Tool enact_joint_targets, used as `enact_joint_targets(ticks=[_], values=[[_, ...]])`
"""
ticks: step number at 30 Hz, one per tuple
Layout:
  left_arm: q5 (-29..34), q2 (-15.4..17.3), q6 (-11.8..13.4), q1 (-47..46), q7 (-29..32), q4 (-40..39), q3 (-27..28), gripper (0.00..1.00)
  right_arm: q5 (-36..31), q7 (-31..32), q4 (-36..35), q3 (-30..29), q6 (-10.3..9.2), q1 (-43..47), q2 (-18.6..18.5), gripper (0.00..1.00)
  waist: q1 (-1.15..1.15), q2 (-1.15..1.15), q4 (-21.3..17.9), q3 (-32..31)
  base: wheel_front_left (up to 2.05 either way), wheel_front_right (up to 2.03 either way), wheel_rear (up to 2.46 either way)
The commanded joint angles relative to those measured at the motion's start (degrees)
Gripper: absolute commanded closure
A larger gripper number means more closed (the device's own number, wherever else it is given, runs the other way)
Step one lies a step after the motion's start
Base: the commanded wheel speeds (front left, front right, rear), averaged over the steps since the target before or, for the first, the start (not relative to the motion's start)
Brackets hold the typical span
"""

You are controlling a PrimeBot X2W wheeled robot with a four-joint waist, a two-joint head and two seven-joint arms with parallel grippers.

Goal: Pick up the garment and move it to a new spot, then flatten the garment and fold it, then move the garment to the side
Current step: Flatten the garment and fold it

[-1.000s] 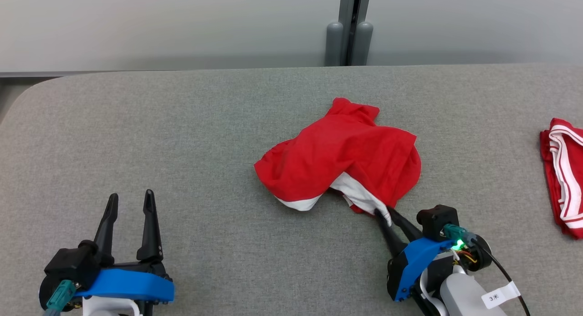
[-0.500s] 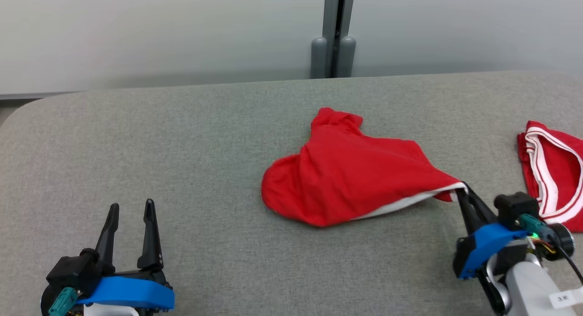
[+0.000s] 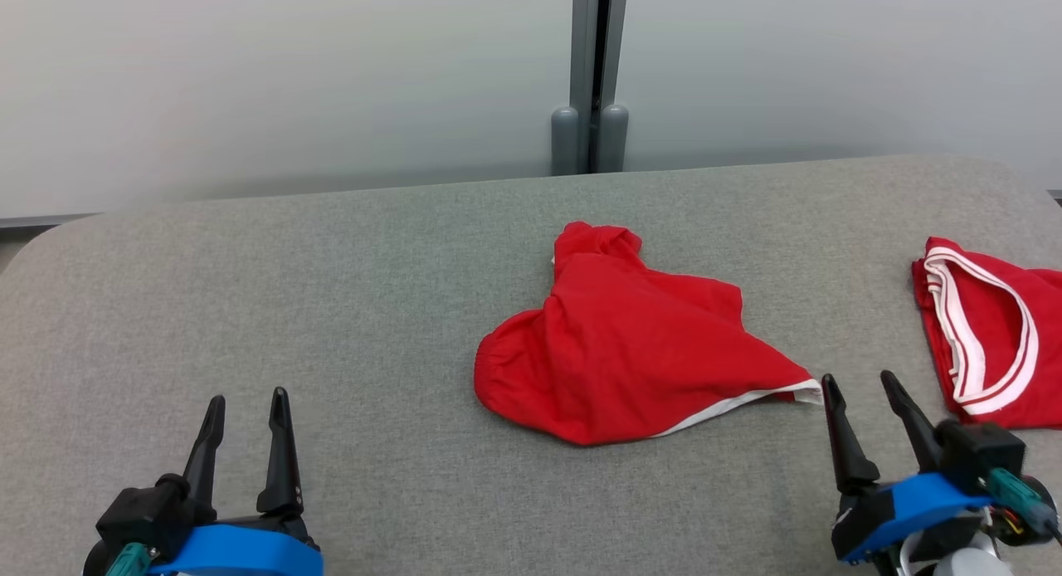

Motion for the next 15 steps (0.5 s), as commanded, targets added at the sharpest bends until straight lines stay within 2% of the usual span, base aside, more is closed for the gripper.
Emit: enact_joint_targets(ticks=[1,6,11,15], values=[[-0.05,-0.09,-0.17,0.62,-0.25,-0.02,0.06,0.0,0.69,-1.0,-2.03,-0.64,0.01,1.95,0.39,0.0,0.0,0.0,-0.23,-0.38,0.0,0.0,0.0],[0.05,-0.41,-0.19,1.32,-0.25,-0.03,-0.25,0.0,2.4,-2.16,-8.83,-1.37,0.01,6.04,1.5,0.0,0.0,0.0,-0.55,-0.85,0.0,0.0,0.0],[0.01,-0.87,-0.55,1.51,-0.25,0.27,-0.72,0.0,3.32,-0.69,-12.27,-0.45,0.01,7.81,2.16,0.0,0.0,0.0,-1.09,-0.69,0.0,0.0,0.0],[0.32,-1.15,-2.32,-0.26,0.68,1.67,-3.18,0.0,3.83,0.35,-13.45,0.68,0.01,7.49,2.45,0.0,0.0,0.0,-1.46,0.11,0.0,0.0,0.0]])
